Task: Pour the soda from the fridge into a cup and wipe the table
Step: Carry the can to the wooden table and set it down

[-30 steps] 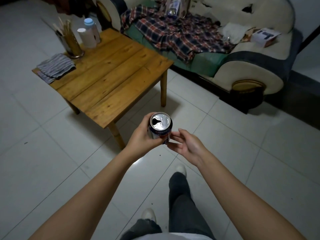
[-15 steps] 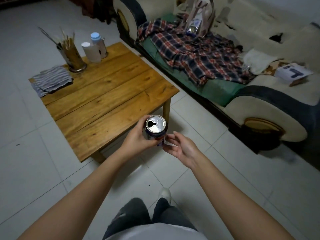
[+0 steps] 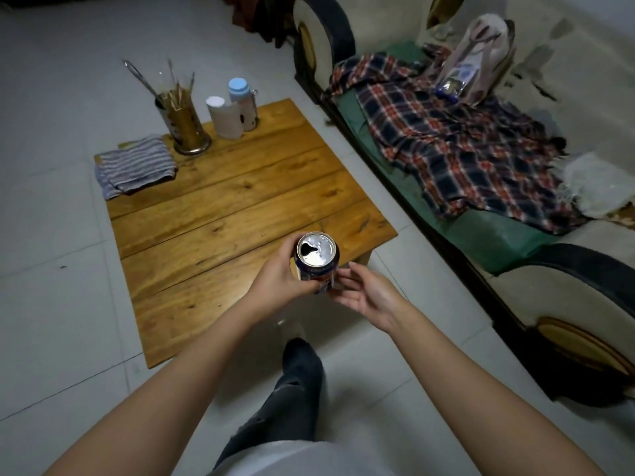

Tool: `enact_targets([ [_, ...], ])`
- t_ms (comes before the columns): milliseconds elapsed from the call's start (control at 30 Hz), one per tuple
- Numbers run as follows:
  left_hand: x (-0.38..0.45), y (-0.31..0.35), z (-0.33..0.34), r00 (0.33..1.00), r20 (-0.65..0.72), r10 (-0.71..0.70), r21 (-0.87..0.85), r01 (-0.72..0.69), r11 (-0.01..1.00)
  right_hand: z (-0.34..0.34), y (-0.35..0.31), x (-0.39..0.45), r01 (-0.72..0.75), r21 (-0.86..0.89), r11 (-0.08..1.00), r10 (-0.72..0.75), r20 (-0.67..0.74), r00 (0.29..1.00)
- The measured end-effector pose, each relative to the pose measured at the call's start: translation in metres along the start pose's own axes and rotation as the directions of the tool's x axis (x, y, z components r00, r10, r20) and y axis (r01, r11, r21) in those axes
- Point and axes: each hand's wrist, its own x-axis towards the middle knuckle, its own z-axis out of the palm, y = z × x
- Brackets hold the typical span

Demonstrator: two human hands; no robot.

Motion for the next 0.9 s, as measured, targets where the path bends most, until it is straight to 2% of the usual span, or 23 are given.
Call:
enact_targets([
  [367,0.128,-0.012,-0.063,0.987,-0.122,-0.109,-0.01,0.109,0.994,0.054,-0.1,0.128,-0.086,-0.146,0.986,0.097,0.072,0.993],
  [900,0.199,-0.045,-0.075,0.912,-0.322,-0.253,-0.061,0.246,0.967,0.079,-0.153,0.226,-0.18,-0.328,0.928,0.224,0.103,0.969],
])
